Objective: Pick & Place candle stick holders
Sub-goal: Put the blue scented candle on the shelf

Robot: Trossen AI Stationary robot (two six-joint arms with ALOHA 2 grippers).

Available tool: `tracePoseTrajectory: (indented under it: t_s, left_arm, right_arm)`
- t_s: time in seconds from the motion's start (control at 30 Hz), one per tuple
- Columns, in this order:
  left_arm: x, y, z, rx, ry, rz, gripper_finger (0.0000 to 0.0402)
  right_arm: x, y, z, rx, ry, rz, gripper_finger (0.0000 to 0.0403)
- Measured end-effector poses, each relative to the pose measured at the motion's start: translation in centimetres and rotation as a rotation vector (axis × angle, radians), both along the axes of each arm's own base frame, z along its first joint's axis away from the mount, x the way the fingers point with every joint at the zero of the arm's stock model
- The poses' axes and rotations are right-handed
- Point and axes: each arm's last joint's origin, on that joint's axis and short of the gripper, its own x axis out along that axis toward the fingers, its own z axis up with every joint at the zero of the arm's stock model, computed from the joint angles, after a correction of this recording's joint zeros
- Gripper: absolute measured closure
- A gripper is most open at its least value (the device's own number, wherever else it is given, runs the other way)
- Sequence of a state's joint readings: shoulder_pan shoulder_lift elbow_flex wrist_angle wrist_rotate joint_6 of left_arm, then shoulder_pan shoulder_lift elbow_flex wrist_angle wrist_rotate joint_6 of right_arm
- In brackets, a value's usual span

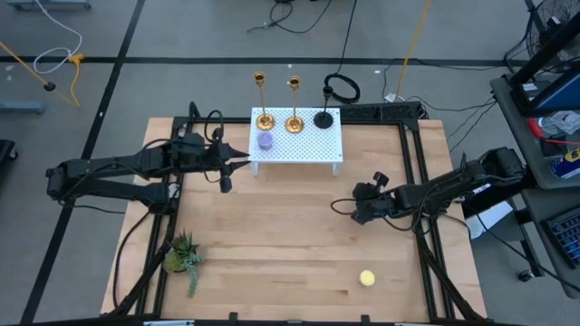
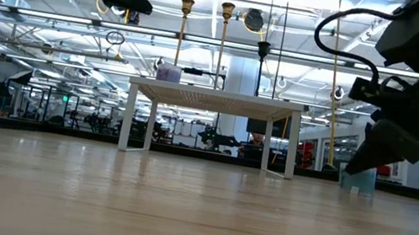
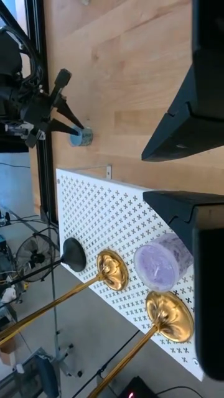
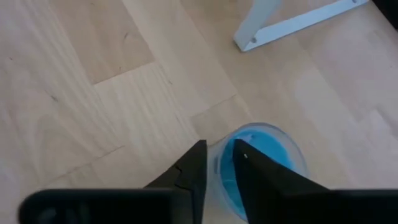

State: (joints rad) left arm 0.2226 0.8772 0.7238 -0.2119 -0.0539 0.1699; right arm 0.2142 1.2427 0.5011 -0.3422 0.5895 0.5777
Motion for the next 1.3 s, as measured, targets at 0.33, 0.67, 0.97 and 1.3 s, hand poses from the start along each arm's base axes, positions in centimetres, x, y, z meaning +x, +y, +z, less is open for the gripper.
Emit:
tracePoseTrajectory:
  t_s: [0.33,0.67,0.97,1.3]
  left_arm:
    - [0.0,0.0,0.0,-0.003,-0.001,0.001,0.0309]
    - [0.0,0.0,0.1,0.0,-0.006,0.0,0.0309]
    - [0.1,0.0,0.2,0.006,-0.024,-0.001,0.0309]
    - [0.2,0.0,0.5,0.013,-0.056,-0.002,0.0309]
  right_arm:
    - [0.0,0.0,0.0,-0.004,-0.012,-0.013,0.0394]
    - [1.2,0.6,3.6,0.069,-0.314,0.165,0.04]
    - [3.4,2.0,11.3,-0.074,-0.974,0.697,0.0401]
    - [11.3,-0.6,15.6,-0.229,-0.59,0.713,0.0402]
